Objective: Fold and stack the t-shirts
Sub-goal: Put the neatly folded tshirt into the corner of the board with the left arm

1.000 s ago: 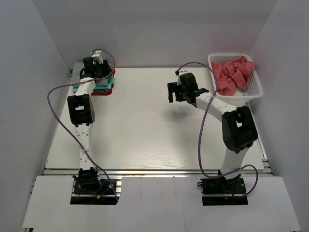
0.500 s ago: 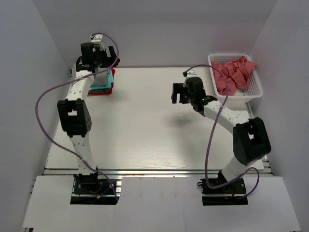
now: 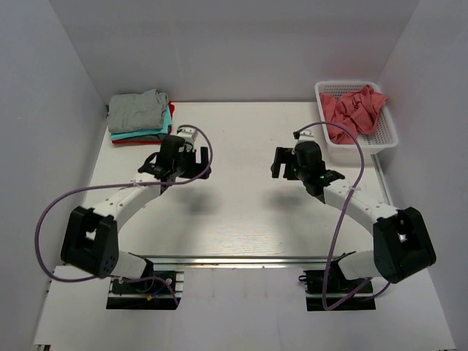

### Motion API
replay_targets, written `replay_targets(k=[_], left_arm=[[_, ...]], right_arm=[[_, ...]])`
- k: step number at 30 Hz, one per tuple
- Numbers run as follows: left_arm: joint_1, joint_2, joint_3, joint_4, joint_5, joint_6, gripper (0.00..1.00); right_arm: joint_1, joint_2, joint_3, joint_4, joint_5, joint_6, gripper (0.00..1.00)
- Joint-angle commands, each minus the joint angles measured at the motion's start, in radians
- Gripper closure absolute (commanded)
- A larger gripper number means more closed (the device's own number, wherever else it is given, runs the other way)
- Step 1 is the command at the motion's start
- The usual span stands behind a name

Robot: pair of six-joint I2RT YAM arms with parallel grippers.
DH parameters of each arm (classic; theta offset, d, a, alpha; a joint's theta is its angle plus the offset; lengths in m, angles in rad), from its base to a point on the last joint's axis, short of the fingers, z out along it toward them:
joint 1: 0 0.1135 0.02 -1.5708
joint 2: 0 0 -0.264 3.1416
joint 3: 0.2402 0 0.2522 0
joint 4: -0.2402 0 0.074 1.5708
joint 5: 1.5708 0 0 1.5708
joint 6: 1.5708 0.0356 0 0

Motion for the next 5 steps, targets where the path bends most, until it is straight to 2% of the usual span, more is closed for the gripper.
replay_targets(k=[1, 5], left_arm=[[-0.022, -0.196, -0.063, 0.058, -0.091, -0.029, 0.0], [-0.033, -0.306, -0.13, 0.08, -0.06, -0.008, 0.0]], right_arm=[[-0.002, -0.053, -0.032, 0.032, 0.034, 0.031, 0.1], [-0.001, -0.09, -0.06, 0.061, 0.009, 0.026, 0.1]])
